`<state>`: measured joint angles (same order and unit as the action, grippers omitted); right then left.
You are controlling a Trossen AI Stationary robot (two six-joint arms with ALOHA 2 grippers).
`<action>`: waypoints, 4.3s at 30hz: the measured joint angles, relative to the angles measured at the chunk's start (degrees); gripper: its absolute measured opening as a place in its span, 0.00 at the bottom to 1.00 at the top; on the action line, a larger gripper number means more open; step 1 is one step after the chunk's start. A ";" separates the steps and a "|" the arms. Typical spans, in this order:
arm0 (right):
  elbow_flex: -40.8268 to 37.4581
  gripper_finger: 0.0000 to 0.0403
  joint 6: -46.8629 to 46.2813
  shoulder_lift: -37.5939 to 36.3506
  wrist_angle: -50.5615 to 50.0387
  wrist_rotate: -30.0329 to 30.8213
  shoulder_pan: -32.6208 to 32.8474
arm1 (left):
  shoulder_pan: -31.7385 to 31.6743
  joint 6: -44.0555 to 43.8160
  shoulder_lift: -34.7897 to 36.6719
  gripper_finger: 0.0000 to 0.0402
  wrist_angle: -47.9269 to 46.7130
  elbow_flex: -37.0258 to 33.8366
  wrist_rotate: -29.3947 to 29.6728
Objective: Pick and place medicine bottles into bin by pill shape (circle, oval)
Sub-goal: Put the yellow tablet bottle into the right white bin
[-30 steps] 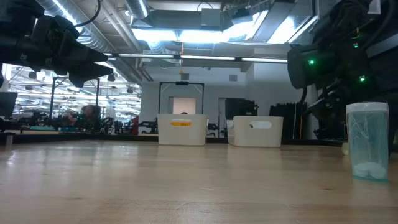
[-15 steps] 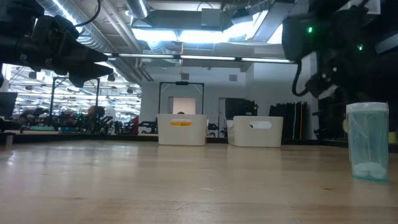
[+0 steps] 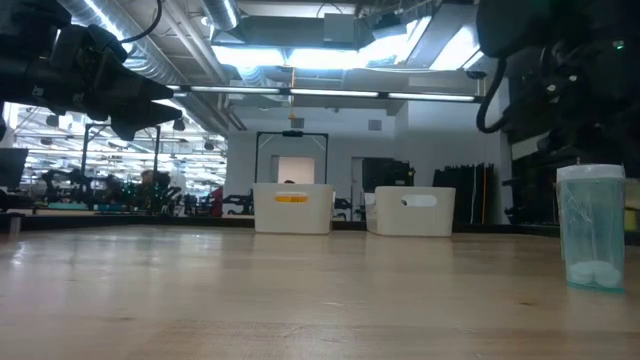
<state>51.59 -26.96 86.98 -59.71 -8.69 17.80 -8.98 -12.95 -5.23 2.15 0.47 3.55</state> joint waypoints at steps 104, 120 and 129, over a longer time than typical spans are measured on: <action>-3.54 0.50 -13.46 -5.43 14.76 19.54 17.34 | -0.02 0.00 0.01 0.59 -0.01 -0.01 -0.01; -13.95 0.60 -28.96 -6.29 27.18 35.61 31.60 | -0.02 0.00 0.00 0.59 0.00 -0.02 0.00; -23.96 0.60 -28.14 -6.29 43.36 41.07 32.83 | 0.00 0.00 0.02 0.59 0.00 0.00 0.00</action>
<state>27.63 -55.10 80.68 -16.35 32.38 50.63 -8.98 -12.95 -5.22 2.15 0.47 3.55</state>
